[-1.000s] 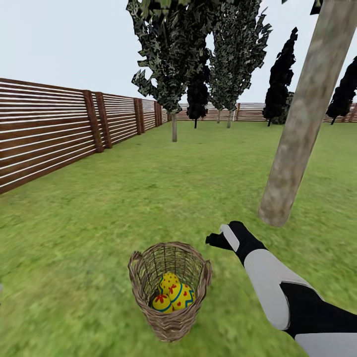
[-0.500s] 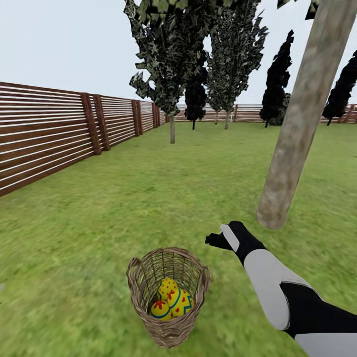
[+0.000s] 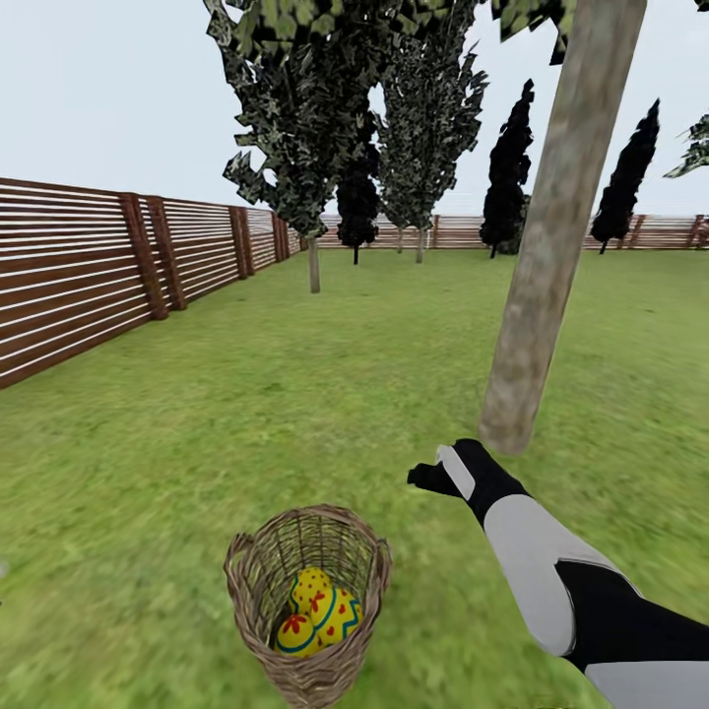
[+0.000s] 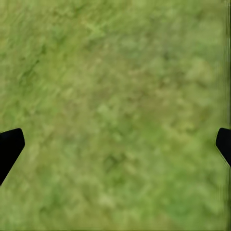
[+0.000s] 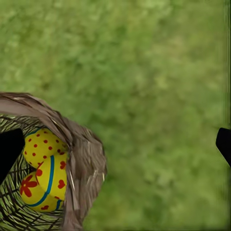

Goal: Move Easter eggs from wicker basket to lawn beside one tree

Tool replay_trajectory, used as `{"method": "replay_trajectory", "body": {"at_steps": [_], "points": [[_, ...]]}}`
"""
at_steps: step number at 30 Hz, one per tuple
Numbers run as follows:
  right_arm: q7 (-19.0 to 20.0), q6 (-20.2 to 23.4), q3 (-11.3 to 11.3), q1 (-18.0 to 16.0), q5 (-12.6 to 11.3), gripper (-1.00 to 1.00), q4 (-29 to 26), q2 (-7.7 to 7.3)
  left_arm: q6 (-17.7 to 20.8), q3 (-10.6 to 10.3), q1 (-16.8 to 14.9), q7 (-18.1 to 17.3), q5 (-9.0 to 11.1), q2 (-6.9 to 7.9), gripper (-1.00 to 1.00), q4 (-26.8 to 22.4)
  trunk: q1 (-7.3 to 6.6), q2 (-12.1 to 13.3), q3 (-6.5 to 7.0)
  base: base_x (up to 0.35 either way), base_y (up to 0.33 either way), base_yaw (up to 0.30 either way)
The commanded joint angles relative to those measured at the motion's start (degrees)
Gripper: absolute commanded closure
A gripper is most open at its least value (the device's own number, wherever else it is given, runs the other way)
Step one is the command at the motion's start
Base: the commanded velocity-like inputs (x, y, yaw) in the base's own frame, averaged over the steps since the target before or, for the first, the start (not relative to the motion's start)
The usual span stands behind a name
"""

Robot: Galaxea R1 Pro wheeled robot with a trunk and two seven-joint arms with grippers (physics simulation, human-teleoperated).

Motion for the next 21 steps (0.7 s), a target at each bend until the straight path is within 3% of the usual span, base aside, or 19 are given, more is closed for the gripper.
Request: {"method": "replay_trajectory", "body": {"at_steps": [1, 12, 21], "points": [[-0.51, 0.14, -0.15, -0.03, -0.59, -1.00, -0.07, 0.05, 0.46, 0.11, 0.01, -0.01, 0.54, 0.01, -1.00, -0.06, -0.01, -0.03, 0.01, 0.000, 0.000, -0.205], [-0.51, 0.15, -0.14, -0.03, -0.59, -1.00, -0.07, 0.06, -0.42, 0.12, 0.05, -0.06, 0.40, 0.03, -1.00, -0.06, -0.01, -0.03, 0.23, -0.006, 0.000, -0.057], [-0.51, 0.15, -0.15, -0.03, -0.59, -1.00, -0.07, 0.06, -1.62, 0.11, 0.06, -0.04, 0.37, 0.01, -1.00, 0.01, -0.01, -0.03, 0.24, -0.188, 0.000, -0.003]]}}
